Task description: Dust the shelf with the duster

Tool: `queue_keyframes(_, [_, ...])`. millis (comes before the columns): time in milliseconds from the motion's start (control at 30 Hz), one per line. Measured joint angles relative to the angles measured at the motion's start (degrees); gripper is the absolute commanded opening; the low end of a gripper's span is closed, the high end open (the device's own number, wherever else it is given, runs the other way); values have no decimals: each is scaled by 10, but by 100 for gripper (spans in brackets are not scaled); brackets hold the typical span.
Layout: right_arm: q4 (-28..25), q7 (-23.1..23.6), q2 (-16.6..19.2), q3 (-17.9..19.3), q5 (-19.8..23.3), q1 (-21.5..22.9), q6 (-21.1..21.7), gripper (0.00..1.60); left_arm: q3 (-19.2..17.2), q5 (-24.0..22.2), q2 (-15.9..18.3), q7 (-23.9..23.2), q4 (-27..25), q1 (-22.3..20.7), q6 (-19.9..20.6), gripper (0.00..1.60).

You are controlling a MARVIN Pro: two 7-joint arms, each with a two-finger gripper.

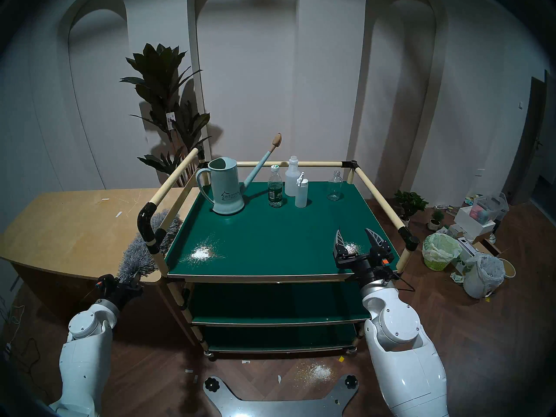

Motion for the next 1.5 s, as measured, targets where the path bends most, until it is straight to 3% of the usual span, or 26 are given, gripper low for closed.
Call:
queue_keyframes(300, [5,-2,-1,0,3,2,0,160,-32,-10,-4,23,-63,26,13,0])
queue_keyframes(733, [21,-3,-1,5,13,14,0,160,-80,-28,4,14,-156,60,12,0])
queue_keyframes(1200, [36,2,0,17,24,30,1,160,-148,-48,38,4,-256,65,57,0])
queue_keyframes(1500, [35,4,8,35,31,57,2,160,-169,-65,52,-8,-318,64,100,0])
